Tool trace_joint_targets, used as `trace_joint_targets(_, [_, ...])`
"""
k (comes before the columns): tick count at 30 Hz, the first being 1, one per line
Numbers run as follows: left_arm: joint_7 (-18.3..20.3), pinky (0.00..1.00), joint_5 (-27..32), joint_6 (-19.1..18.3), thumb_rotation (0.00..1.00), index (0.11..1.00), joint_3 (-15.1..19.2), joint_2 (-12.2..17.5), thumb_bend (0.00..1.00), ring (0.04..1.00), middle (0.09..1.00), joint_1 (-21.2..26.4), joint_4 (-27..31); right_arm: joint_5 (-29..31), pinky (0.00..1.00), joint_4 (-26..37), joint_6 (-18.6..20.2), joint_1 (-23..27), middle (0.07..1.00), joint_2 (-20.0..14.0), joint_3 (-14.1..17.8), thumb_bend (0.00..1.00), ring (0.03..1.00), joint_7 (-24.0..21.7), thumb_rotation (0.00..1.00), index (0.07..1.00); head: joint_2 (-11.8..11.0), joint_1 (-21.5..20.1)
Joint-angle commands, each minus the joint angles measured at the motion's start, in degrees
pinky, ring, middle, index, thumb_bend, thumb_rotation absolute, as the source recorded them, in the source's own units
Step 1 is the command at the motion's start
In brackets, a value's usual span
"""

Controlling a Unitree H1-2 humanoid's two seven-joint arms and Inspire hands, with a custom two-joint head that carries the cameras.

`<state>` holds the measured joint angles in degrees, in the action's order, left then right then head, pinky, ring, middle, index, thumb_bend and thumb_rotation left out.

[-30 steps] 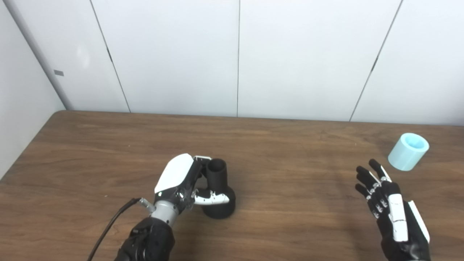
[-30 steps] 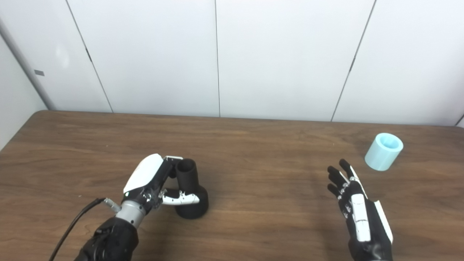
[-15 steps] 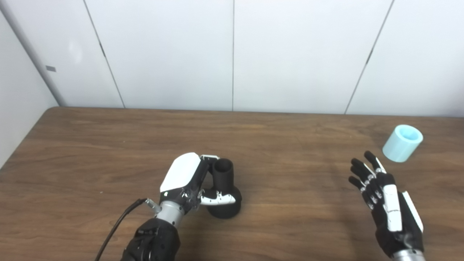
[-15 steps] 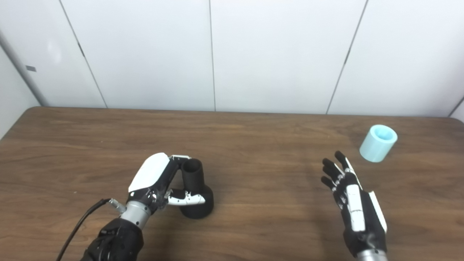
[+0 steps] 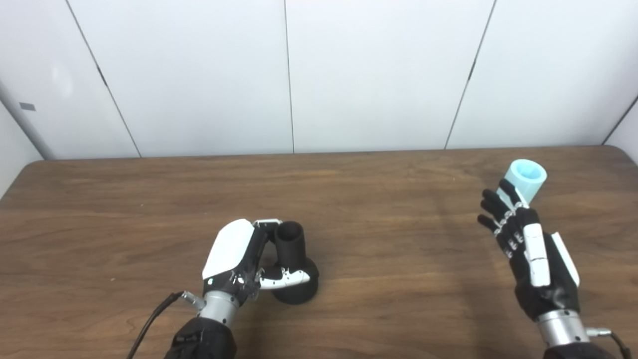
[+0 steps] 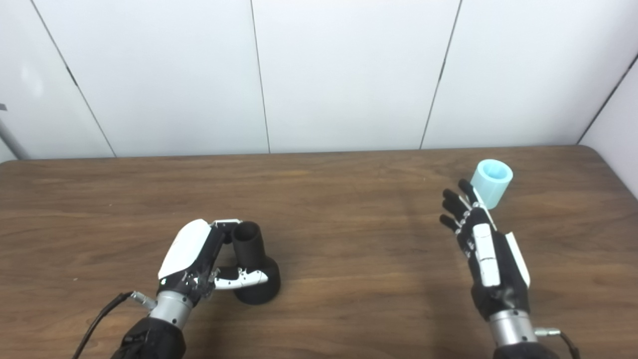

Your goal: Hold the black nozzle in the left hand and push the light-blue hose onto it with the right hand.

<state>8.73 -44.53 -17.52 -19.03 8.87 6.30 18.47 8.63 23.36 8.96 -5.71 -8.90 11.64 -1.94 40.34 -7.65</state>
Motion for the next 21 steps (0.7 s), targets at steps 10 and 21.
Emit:
trace_joint_targets(10, [-1.76,0.62,-0.79,2.74,0.0,0.501,-1.47,-2.05,0.53,0.64,0.459,-3.11,-2.85,1.95,0.9,1.85,-1.46,1.03,0.895,-1.89,2.76,0.58,0.915,0.15,1.0,0.957,0.82,-0.36])
trace_joint_targets(21, [-2.2,0.62,-0.58,3.89,0.0,0.494,-1.72,-1.65,0.53,0.639,0.467,-3.49,-3.18,2.25,0.9,-0.1,-2.75,4.13,0.908,-5.47,5.29,0.67,0.912,-0.15,0.74,0.939,-0.9,-4.42])
